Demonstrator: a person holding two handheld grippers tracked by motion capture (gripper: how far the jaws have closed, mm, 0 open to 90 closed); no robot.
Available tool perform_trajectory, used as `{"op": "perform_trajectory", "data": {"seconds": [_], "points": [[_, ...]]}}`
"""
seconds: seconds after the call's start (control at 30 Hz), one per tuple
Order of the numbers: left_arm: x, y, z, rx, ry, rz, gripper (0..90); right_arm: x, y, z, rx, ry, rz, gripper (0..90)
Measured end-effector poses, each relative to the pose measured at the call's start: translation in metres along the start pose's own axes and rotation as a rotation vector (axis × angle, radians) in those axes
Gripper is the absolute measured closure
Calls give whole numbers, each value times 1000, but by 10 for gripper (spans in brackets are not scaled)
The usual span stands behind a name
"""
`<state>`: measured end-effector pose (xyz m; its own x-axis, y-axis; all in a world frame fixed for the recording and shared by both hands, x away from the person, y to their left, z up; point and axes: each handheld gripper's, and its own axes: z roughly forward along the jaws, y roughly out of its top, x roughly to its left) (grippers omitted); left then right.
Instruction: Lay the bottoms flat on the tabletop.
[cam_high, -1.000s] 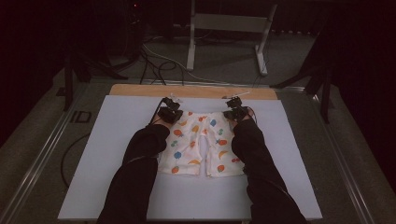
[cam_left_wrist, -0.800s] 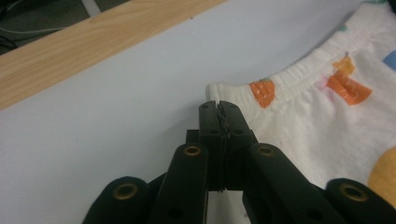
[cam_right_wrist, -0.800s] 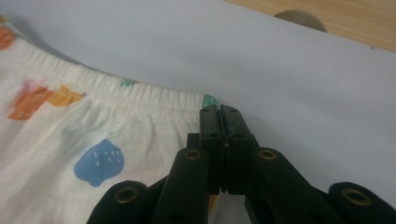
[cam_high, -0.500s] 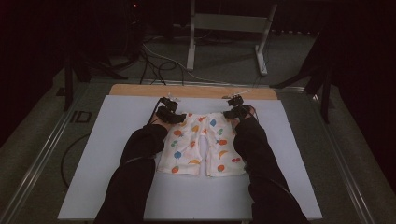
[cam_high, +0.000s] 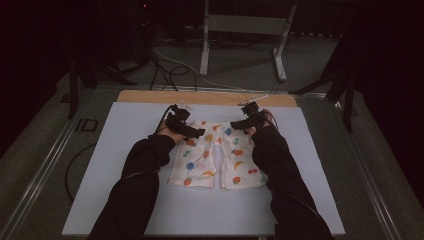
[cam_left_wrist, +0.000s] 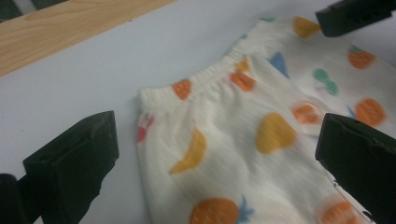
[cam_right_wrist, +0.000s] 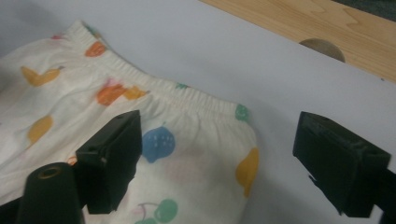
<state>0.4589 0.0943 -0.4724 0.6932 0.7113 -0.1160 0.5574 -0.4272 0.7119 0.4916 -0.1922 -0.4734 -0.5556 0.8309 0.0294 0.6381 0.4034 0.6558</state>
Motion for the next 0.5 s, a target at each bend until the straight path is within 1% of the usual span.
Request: {"op": "perform_trajectory", "data": {"seconds": [0.03, 0.1, 0.13, 0.17, 0.2, 0.27, 0.3, 0.33, 0.4, 0.47, 0.5], "points": [[-1, -1, -4, -15, 3, -2, 1, 2, 0, -2, -7, 5, -6, 137], [-1, -2, -12, -30, -10, 10, 1, 4, -1, -8, -29, 24, -13, 137], [-1, -2, -12, -30, -10, 10, 1, 6, -1, -10, -30, 24, -21, 139], [-1, -4, -19, -45, -18, 12, 1, 7, -2, -11, -28, 19, -29, 141], [-1, -5, -22, -50, -29, 13, 1, 9, -3, -13, -28, 19, -39, 141], [-3, -8, -29, -50, -36, 34, 1, 12, -6, -18, -47, 29, -49, 143], [-5, -9, -32, -61, -52, 39, 1, 13, -8, -20, -51, 42, -47, 143], [-6, -11, -35, -63, -69, 47, 1, 14, -10, -23, -54, 48, -54, 143], [-10, -14, -39, -62, -80, 71, 1, 18, -15, -27, -66, 67, -59, 143], [-13, -18, -44, -67, -111, 84, 0, 21, -19, -32, -73, 84, -65, 144], [-15, -20, -45, -66, -115, 92, 0, 23, -22, -33, -70, 96, -69, 143]]}}
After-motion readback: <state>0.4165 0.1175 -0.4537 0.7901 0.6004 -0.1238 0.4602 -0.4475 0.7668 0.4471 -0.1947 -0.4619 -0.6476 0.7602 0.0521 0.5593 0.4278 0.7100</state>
